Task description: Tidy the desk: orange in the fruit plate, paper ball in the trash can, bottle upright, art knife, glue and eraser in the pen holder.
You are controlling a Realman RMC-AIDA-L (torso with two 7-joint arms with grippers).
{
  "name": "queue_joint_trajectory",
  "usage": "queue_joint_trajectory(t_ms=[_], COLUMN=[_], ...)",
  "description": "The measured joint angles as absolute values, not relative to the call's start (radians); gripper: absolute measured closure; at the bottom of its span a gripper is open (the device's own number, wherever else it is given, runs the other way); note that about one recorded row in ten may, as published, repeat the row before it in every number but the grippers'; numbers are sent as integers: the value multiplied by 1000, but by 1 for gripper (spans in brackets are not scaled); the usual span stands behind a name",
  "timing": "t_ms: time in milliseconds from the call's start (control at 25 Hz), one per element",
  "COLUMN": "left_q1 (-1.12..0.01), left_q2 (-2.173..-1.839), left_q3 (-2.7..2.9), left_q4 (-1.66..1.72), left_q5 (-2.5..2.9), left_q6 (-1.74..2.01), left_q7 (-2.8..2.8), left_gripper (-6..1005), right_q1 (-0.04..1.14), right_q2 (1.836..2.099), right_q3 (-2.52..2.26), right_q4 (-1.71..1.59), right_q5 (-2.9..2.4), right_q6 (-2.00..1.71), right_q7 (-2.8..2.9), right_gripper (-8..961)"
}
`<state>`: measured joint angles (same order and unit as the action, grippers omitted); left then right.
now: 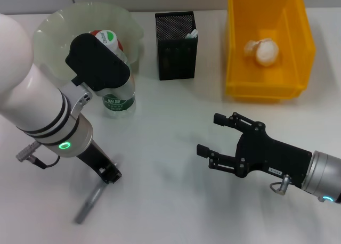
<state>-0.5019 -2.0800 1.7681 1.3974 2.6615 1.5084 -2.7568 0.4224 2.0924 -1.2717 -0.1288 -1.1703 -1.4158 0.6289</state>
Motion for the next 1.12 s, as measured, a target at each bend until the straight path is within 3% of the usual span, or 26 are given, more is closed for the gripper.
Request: queue_joint_trajectory(t_ms=[160, 400, 1120], left_q1=[-502, -514, -525], left_q2=[-2080, -2080, -2080], left_q3=[1769, 1767, 1766], left_q4=[1397, 1367, 1363], left_q5=[2661, 2661, 2661], left_q6=[1509, 1512, 1511], left_q7=[-2756, -2756, -2753], left_gripper=[620, 798, 839], right_q1=[424, 426, 425], right_q2=[2092, 2092, 2092], right_q3=[-1272, -1272, -1272], right_q4=[-129, -129, -127], right_q5=[-1170, -1169, -1158], right_q6=[-1412, -1405, -1405], right_q7=[629, 629, 629], right_gripper=[129, 129, 129])
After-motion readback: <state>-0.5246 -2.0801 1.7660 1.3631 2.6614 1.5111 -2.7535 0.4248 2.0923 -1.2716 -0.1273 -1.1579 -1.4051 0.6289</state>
